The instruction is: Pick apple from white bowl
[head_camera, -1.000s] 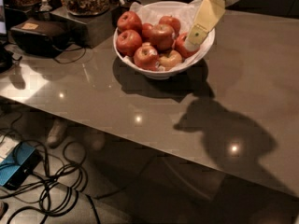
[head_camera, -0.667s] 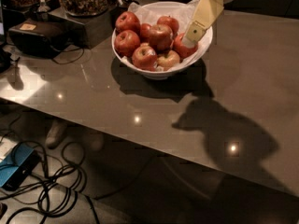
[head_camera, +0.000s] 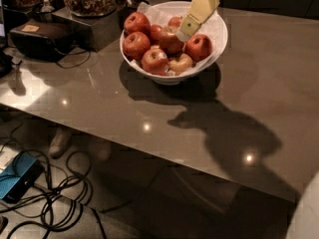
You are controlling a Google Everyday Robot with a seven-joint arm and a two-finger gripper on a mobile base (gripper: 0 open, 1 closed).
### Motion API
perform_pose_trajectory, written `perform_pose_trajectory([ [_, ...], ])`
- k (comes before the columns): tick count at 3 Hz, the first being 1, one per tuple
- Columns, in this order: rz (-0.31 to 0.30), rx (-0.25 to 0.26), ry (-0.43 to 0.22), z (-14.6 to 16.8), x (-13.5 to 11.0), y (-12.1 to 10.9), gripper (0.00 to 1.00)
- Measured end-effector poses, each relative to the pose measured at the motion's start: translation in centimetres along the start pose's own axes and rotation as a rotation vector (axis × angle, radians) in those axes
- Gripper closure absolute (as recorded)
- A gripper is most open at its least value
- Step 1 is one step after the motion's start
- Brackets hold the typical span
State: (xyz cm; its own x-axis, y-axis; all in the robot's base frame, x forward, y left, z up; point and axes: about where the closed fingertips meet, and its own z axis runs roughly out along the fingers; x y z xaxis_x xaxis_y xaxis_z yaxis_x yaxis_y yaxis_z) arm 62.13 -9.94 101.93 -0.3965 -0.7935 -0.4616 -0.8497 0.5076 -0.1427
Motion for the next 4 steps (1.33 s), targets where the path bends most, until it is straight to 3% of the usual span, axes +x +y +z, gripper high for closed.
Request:
perform_pose_trajectory([
  [2,0.005,-0.030,0.001,2.3,-2.3,-0.7,0.05],
  [3,0.000,-0.033,0.010,3.4,-2.8,-1.3,0.14],
  [4,0.009,-0.023,0.021,4.1,-2.8,-2.5,0.12],
])
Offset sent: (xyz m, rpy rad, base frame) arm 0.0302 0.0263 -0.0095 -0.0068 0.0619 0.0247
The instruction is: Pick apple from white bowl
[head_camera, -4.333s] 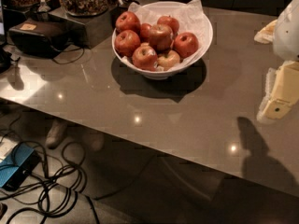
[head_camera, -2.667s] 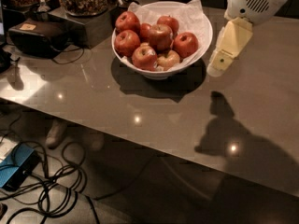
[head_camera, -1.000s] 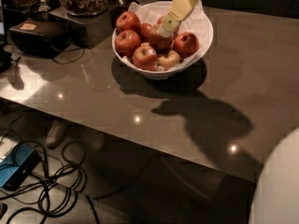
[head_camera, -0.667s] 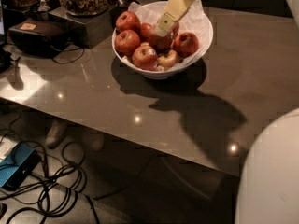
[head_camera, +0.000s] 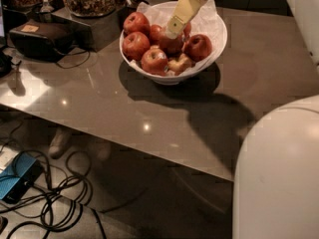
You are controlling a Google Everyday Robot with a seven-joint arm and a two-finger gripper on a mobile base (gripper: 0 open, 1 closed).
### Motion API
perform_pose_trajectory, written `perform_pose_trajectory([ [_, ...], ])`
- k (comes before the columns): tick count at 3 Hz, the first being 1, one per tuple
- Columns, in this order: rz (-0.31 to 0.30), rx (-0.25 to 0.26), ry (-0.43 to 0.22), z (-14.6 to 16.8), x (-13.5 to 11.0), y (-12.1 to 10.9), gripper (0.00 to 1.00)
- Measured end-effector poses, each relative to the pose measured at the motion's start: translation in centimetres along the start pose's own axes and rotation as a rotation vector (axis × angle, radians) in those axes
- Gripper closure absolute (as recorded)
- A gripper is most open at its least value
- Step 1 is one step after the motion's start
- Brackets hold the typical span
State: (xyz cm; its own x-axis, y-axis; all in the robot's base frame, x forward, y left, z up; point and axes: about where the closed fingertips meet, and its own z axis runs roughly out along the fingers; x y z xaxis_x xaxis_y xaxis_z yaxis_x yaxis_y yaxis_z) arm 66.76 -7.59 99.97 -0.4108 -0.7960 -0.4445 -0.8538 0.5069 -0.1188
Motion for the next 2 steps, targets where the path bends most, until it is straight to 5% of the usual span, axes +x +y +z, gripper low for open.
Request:
perform_pose_trajectory([
  [2,0.010,0.003,0.033,1.62,0.32,-1.15,0.25],
])
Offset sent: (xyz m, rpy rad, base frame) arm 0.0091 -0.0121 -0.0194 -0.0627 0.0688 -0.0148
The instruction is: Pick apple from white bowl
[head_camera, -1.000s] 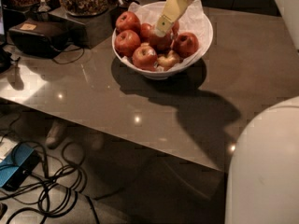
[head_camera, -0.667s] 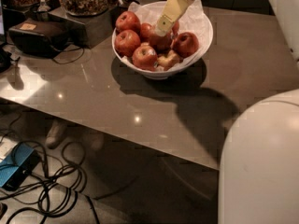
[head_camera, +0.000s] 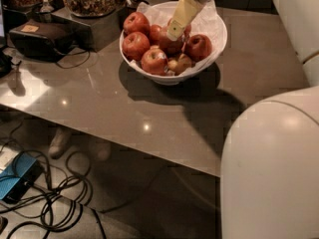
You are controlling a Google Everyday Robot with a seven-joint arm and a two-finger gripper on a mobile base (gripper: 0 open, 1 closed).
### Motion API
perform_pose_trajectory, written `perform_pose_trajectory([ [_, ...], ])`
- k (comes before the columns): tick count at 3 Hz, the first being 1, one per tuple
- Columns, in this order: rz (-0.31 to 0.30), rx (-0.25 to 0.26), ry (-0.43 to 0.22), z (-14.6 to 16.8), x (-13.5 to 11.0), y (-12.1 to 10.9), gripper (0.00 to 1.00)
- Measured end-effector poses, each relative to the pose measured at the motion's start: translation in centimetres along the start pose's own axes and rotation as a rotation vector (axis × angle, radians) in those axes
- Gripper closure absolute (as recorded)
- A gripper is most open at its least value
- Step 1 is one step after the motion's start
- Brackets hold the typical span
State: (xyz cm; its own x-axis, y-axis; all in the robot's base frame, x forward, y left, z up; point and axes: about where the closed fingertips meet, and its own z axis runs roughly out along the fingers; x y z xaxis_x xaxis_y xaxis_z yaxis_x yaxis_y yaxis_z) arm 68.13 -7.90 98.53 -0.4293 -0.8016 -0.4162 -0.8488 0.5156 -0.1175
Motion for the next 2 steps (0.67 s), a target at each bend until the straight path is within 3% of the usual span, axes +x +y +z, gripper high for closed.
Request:
perform_pose_trajectory([
  [2,-0.011,-0.006,0.025,1.01,0.42,-0.08,0.31],
])
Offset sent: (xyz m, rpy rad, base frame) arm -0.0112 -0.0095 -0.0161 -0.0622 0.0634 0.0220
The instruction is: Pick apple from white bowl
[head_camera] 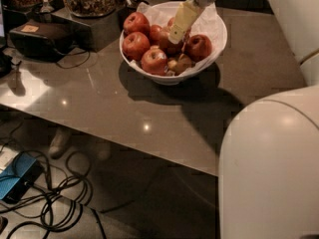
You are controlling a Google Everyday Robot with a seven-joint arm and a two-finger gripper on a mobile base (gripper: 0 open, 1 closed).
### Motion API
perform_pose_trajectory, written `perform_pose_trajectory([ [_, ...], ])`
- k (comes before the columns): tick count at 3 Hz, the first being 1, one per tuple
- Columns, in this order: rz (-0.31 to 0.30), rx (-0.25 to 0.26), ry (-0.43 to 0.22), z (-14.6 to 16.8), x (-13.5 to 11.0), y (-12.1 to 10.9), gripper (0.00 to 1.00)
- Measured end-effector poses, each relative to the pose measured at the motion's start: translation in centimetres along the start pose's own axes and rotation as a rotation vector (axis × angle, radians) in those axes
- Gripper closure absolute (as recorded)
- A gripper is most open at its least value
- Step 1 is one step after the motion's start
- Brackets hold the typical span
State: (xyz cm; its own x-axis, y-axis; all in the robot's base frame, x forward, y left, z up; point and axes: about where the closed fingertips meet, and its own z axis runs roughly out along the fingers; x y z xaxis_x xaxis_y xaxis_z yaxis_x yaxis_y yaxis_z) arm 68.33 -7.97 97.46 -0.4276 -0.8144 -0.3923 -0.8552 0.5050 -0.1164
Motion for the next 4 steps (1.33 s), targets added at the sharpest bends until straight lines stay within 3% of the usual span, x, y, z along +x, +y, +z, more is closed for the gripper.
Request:
perform_pose_trajectory([
  [2,-0.042,-0.002,0.030,1.2,-1.0,0.5,0.32],
  [4,-0.054,0.021,0.051,1.6,-1.0,-0.3,0.42],
])
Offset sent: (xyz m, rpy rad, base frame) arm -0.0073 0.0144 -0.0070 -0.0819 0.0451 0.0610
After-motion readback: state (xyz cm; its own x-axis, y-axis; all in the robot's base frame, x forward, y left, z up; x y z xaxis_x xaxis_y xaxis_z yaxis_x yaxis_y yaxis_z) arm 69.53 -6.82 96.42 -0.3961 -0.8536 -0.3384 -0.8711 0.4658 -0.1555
